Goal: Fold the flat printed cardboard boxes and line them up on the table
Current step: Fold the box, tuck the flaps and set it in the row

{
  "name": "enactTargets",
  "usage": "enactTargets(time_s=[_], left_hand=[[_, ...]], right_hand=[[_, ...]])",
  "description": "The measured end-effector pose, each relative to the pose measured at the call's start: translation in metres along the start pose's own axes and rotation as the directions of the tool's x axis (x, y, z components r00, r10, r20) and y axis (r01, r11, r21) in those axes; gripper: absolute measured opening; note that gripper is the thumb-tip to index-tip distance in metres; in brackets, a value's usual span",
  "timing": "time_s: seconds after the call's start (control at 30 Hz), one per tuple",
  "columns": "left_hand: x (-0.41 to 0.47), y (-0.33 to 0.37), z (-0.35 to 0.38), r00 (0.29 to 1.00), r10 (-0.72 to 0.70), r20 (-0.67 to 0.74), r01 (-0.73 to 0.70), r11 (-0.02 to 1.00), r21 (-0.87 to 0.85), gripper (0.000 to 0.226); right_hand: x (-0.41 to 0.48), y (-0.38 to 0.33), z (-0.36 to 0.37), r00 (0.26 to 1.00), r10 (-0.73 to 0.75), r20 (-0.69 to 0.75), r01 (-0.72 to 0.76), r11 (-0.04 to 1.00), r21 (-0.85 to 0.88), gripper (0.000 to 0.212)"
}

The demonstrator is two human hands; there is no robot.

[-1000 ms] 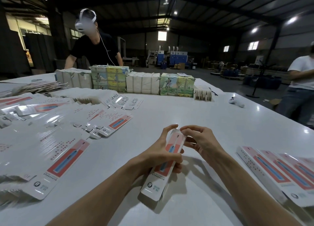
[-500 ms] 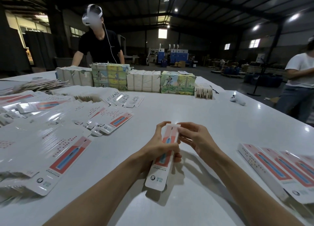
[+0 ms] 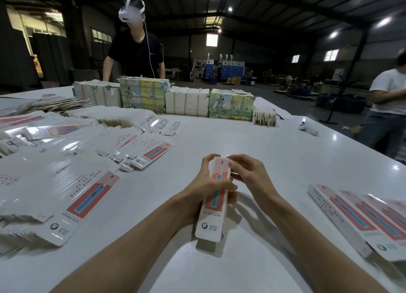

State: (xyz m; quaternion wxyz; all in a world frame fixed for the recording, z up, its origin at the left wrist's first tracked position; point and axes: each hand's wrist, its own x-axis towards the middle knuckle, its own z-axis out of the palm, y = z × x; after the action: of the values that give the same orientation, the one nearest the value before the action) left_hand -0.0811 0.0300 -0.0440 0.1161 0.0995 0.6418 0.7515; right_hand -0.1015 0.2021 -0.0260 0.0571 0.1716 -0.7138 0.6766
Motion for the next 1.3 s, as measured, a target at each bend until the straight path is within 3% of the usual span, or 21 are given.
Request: enactTargets(time_s=[0.13,0.23,0.3,0.43,0.5,0.6,0.73,0.9,1.0,1.13,1.3], left_hand=[[0.001,0.002,0.006,0.995,0.039,-0.093,-0.049,0.993,-0.108,0.083],[0.0,0.007,0.01,0.986,0.064,-0.151,-0.112,0.937,-0.33,0.06],[-0.002,0.011,0.011,0.984,0.085,-0.156,-0.145,0.891,-0.429,0.047],[0.001,0.012,0.006,0.972,0.034,-0.232,-0.146,0.863,-0.484,0.054],[0.004,0.009,0.003,0.967,0.008,-0.254,-0.128,0.88,-0.457,0.063],[0.001,0.009,0.002,0.98,-0.019,-0.196,-0.092,0.836,-0.54,0.064],[0.003,0.01,0.002,0.988,-0.03,-0.15,-0.061,0.82,-0.568,0.042],[0.014,0.005,0.004,0.964,-0.036,-0.263,-0.067,0.925,-0.373,0.052],[0.015,0.002,0.002,0.971,-0.006,-0.24,-0.083,0.929,-0.36,0.046],[0.014,-0.003,0.001,0.979,0.038,-0.201,-0.094,0.957,-0.274,0.041],[0.012,-0.004,0.001,0.98,0.075,-0.187,-0.114,0.971,-0.209,0.034]], right_hand=[[-0.001,0.0,0.008,0.995,-0.087,-0.04,0.075,0.969,-0.234,0.035],[-0.006,0.004,0.013,0.982,-0.184,0.038,0.186,0.917,-0.352,0.029],[-0.009,0.007,0.015,0.97,-0.221,0.105,0.243,0.827,-0.507,0.028],[-0.012,0.005,0.017,0.968,-0.161,0.194,0.249,0.734,-0.632,0.077],[-0.012,0.005,0.018,0.953,-0.118,0.278,0.281,0.679,-0.678,0.092],[-0.013,0.003,0.014,0.949,-0.081,0.306,0.278,0.674,-0.685,0.086],[-0.021,-0.008,0.006,0.954,-0.115,0.275,0.287,0.608,-0.74,0.054],[-0.037,-0.022,-0.022,0.993,-0.031,0.113,0.116,0.437,-0.892,0.055],[-0.051,-0.021,-0.055,0.997,0.065,-0.034,-0.054,0.337,-0.94,0.048],[-0.08,-0.012,-0.1,0.963,0.156,-0.219,-0.241,0.139,-0.961,0.061],[-0.105,-0.011,-0.129,0.939,0.129,-0.32,-0.331,0.077,-0.94,0.054]])
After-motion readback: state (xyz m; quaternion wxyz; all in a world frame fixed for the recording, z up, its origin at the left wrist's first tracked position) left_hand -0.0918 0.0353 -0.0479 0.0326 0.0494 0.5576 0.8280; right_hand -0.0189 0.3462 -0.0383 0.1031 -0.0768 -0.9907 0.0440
